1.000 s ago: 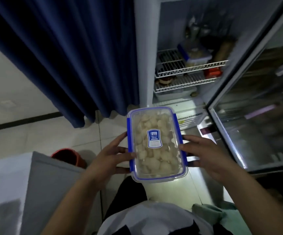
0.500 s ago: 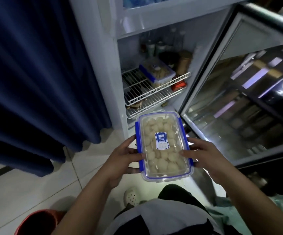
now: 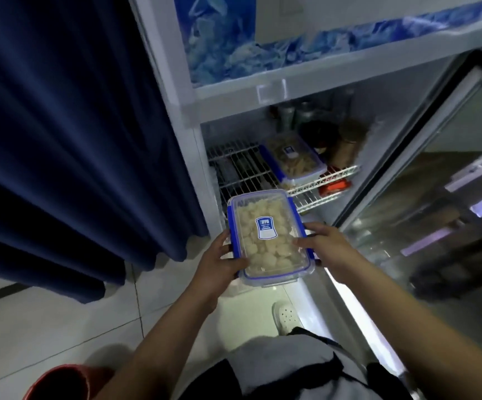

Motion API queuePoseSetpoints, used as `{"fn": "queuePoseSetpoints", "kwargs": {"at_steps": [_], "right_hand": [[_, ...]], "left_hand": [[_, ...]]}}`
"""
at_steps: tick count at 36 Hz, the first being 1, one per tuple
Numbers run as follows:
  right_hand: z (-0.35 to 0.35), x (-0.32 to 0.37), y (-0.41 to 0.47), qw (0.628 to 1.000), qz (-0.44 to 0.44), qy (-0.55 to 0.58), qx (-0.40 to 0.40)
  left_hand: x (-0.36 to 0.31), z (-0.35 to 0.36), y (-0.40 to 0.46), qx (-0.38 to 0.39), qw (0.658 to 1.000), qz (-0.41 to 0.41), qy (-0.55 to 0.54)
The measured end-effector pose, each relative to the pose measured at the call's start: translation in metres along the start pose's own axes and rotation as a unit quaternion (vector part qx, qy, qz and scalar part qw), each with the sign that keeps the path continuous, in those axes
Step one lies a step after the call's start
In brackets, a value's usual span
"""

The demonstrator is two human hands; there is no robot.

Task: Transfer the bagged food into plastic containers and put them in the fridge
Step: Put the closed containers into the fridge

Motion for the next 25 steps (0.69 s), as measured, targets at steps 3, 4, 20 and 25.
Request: {"fn": "queuePoseSetpoints", "kwargs": {"at_steps": [3,4,20,25], "right_hand": [[-0.006,0.017,0.037,1.0,-0.003,-0.015,0.008],[-0.007,0.022,0.047,1.0,-0.003,-0.015,0.014],[-0.019,0.058,0.142,0.995,-0.022,-0.033,0.089],[-0.008,0.065,0.158,0.996,-0.012,-0.032,0.087]], "left_hand": [[-0.007,0.015,0.023,-0.025,1.0,0.002,0.011],[-0.008,0.018,0.031,-0.033,0.999,0.001,0.008],[-0.018,0.048,0.087,-0.111,0.993,0.013,0.037],[-0.018,0.06,0.098,-0.101,0.876,0.047,0.469]]}}
Point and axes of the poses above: each hand's wrist, its own y-axis towards the middle knuckle, its own z-axis out of the palm, x = y × z, the point moved 7 cm from there along y, towards the middle knuckle, and after that the axes turned 3 degrees about x, right-handed, at the moved point
